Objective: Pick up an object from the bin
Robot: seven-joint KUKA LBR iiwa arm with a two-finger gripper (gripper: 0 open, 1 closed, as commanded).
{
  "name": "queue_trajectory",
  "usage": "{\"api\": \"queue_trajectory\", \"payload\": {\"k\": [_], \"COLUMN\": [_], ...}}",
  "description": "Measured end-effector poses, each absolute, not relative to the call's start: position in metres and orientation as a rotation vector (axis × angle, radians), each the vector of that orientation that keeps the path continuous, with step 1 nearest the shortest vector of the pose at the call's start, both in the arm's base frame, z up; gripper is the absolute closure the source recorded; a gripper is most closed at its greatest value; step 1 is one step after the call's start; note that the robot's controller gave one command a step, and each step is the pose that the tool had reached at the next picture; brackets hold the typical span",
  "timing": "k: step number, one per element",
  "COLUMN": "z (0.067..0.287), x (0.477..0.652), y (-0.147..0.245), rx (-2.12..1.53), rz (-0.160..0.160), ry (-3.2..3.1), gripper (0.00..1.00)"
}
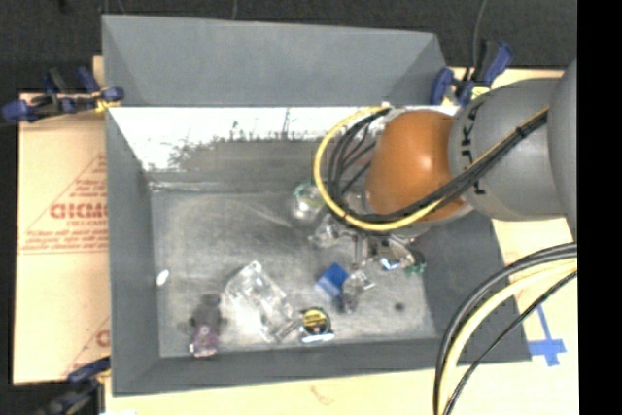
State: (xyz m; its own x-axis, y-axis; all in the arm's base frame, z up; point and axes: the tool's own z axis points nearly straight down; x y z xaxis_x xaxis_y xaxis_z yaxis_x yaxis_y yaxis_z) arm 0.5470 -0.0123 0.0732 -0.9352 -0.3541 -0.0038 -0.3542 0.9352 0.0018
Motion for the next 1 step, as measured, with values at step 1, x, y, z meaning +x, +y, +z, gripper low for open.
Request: {"api": "queue_trajectory", "payload": {"k": [1], "z": [0.0766], "x": [0.551], "y": [-0.0124], "rx": [-0.564], "rz": [-0.002], "ry": [3.072], "gripper": [1.0]}}
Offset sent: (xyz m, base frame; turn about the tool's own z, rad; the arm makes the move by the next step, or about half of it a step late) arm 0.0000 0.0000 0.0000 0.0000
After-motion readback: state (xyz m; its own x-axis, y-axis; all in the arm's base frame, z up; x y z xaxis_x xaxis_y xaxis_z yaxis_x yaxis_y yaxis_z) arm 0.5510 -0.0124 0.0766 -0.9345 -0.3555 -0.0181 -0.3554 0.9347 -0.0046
